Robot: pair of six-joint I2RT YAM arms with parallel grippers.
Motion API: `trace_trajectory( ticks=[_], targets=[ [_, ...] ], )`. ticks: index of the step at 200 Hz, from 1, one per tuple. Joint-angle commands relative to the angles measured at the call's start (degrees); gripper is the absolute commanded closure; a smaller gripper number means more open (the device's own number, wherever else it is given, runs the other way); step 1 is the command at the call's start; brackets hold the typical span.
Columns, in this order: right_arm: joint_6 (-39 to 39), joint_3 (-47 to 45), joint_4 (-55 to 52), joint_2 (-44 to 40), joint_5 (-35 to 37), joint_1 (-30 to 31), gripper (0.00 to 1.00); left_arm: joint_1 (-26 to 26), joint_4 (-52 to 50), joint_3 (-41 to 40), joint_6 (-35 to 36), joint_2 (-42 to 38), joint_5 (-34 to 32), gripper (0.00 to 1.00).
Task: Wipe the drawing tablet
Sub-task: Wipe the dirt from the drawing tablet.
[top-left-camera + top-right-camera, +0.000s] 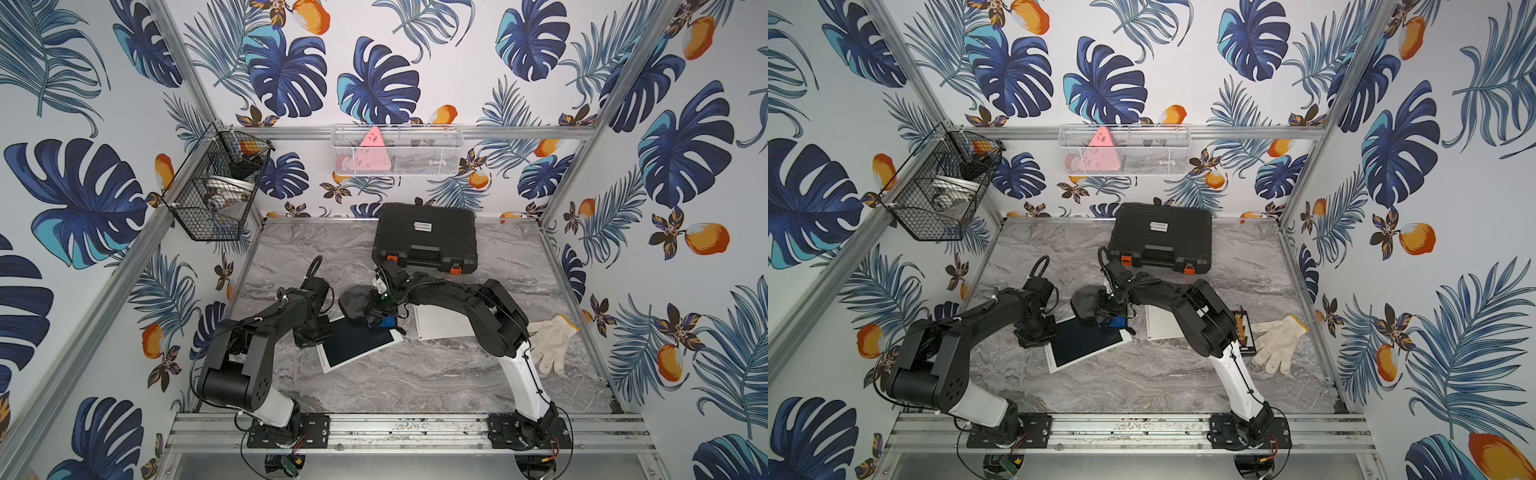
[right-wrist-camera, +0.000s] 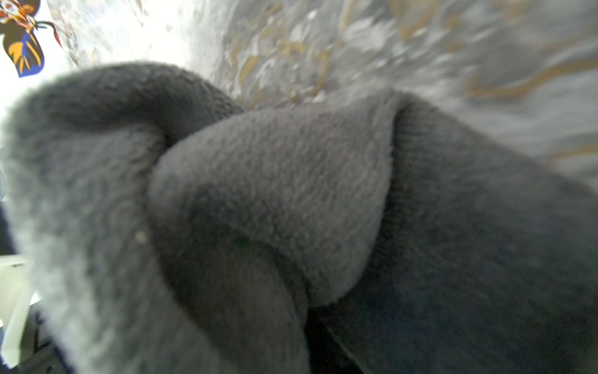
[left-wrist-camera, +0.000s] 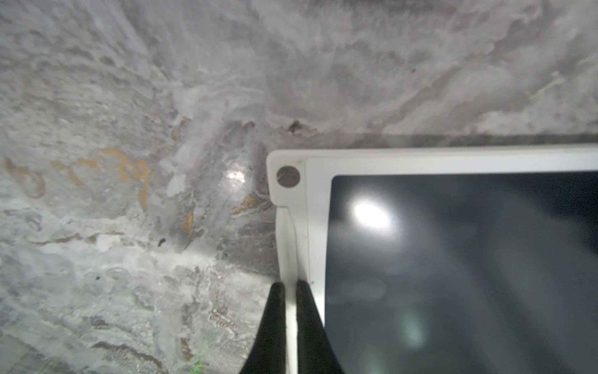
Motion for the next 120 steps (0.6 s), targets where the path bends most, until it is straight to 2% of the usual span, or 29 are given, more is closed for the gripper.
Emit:
trace_trajectory(
  ticks=[1, 44, 74, 120],
  targets=[
    [0.64, 1.78, -5.39, 1.50, 1.70, 0.99, 1.00, -0.72, 19.76, -2.13, 2.44, 2.17, 16.76, 0.94],
    [0.97, -1.81, -4.47, -2.72, 1.47, -1.31, 1.00, -0.66, 14.64, 0.07, 1.72, -4.46, 14.64, 0.91],
    [-0.07, -3.84, -4.90, -5.69, 1.07, -2.59, 1.00, -0.33, 12.15, -1.10, 0.30, -10.30, 12.90, 0.84],
    [0.50, -5.27, -4.30, -5.84, 1.26, -2.63, 1.00, 2.04, 11.41, -2.72, 0.82, -11.26, 14.57, 0.82]
  ],
)
